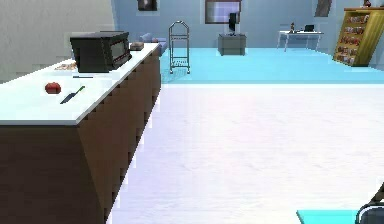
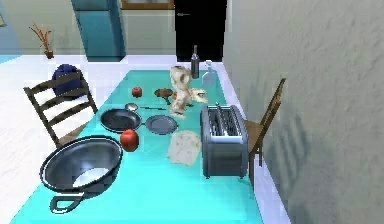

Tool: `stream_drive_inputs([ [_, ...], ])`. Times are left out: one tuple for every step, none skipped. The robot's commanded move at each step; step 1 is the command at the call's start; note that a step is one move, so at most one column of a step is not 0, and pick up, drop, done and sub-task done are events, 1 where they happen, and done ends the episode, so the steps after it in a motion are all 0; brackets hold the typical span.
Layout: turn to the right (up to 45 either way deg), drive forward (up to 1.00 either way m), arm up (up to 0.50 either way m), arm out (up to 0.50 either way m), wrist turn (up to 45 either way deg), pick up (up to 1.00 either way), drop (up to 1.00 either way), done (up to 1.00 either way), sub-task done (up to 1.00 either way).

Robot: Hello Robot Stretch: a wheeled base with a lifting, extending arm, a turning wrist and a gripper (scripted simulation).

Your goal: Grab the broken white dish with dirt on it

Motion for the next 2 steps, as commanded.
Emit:
stream_drive_inputs([
  [0.0,0.00,0.50,0.00,0.0,0.00,0.00,0.00,0.00],
  [0.0,0.00,0.28,0.00,0.0,0.00,0.00,0.00,0.00],
])
